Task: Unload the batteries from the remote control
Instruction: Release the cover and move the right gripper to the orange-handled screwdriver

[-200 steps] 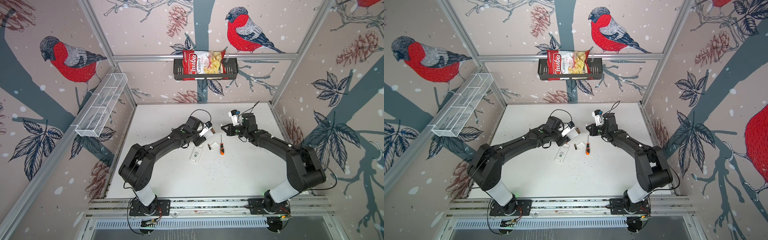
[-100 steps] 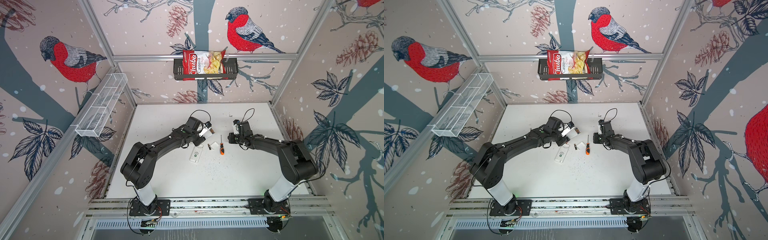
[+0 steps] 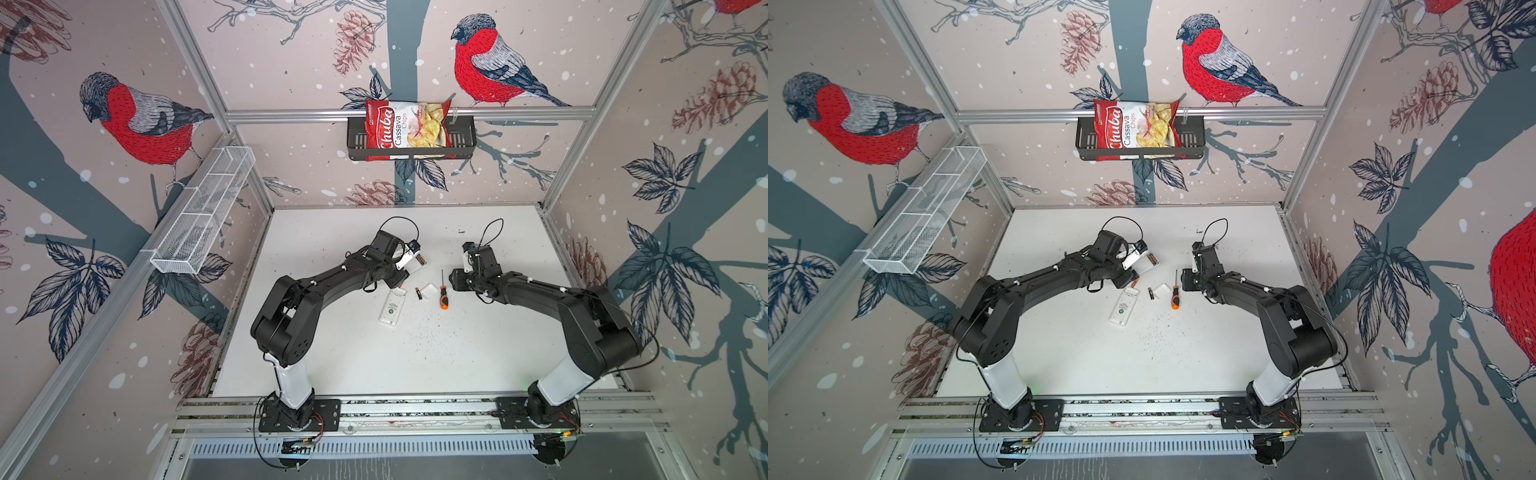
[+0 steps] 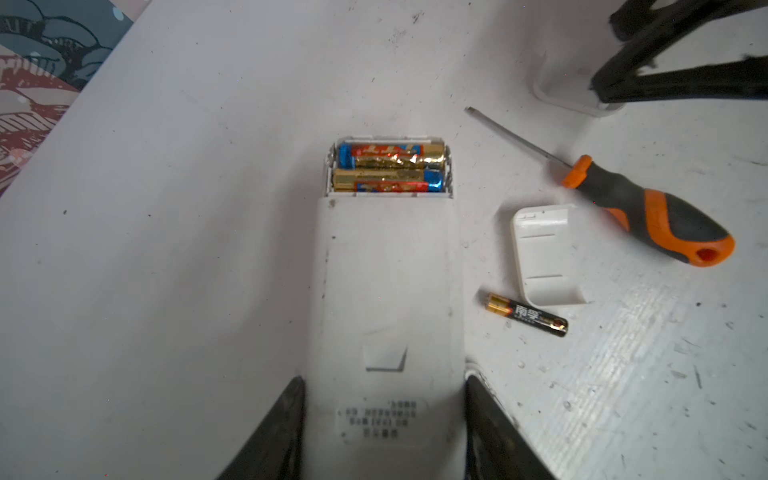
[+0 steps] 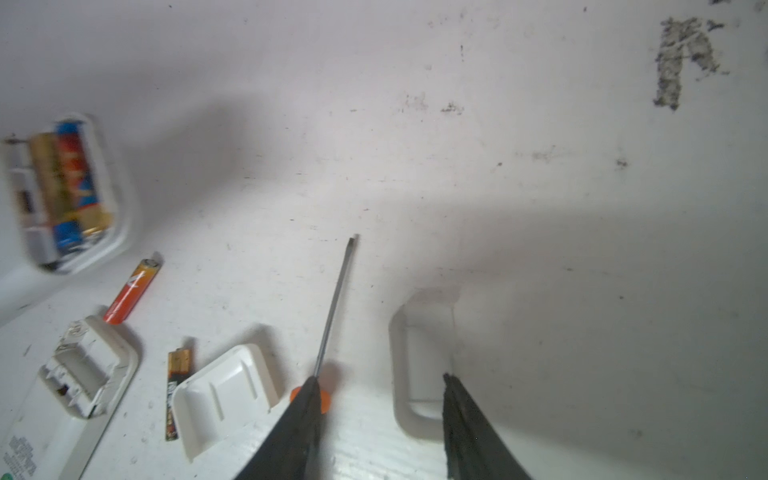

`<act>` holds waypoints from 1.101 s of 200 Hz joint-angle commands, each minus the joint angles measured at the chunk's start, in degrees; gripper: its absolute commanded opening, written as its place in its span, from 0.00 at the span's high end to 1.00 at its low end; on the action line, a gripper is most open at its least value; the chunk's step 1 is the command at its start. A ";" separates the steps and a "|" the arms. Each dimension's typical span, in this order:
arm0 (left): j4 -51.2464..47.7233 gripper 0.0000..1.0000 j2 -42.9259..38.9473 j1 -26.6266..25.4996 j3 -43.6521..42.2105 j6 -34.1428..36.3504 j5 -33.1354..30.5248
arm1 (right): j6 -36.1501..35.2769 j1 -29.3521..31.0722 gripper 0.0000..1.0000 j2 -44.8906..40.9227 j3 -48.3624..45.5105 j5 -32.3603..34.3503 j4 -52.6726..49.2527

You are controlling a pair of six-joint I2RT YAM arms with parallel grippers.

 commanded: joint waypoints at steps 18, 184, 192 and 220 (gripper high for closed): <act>1.59 0.72 5.97 0.84 6.18 2.26 0.95 | 0.34 2.35 0.48 -3.00 -3.05 -3.18 -1.20; 4.49 0.43 16.34 1.98 11.24 2.12 2.00 | 1.40 8.96 0.72 0.84 -5.66 -2.44 -1.06; 4.48 0.38 16.19 2.06 11.13 2.07 1.92 | 1.43 8.96 0.74 0.59 -5.65 -2.27 -1.06; 5.22 0.29 14.75 2.30 10.21 1.38 2.09 | 1.38 8.96 0.80 -0.98 -5.65 -1.43 -1.41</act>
